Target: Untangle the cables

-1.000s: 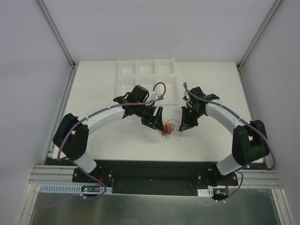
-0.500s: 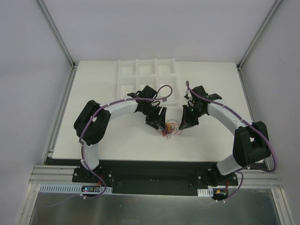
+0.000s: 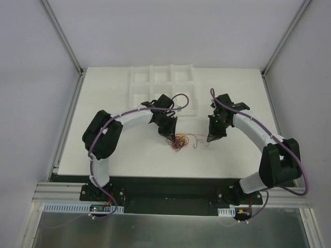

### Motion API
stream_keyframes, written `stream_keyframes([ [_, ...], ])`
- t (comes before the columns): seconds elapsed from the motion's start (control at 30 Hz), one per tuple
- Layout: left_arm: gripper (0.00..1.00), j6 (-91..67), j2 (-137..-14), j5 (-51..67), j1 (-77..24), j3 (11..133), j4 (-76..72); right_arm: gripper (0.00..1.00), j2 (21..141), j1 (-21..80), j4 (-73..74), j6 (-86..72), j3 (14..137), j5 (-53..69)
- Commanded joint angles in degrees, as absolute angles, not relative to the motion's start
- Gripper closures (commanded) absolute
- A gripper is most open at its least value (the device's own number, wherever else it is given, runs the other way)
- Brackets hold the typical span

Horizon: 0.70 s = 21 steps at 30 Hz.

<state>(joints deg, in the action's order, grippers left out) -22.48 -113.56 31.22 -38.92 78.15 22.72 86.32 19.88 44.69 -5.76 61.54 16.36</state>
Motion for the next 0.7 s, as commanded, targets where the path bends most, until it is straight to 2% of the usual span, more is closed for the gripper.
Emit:
stream_keyframes([
  [0.0,1.0,-18.1,-97.8,17.3,-37.8,73.0,28.6,0.99,78.4,18.8,54.0,-6.6,66.0,-8.1],
  [0.13,1.0,-15.8,-86.9,7.5,-35.6,68.9,31.7,0.99,72.4,15.7,57.2,-7.8,67.2,-20.7],
  [0.33,1.0,-12.5,-77.2,-1.6,-31.6,66.6,35.5,1.0,65.6,14.1,56.5,-4.2,68.3,-20.0],
  [0.47,1.0,-14.6,-71.7,-12.1,-28.5,67.1,38.1,0.99,63.4,12.1,59.1,-5.7,69.3,-28.2],
  [0.67,1.0,-18.1,-64.5,-17.0,-24.4,65.7,40.0,0.99,61.1,6.2,60.9,-6.5,70.3,-29.9],
])
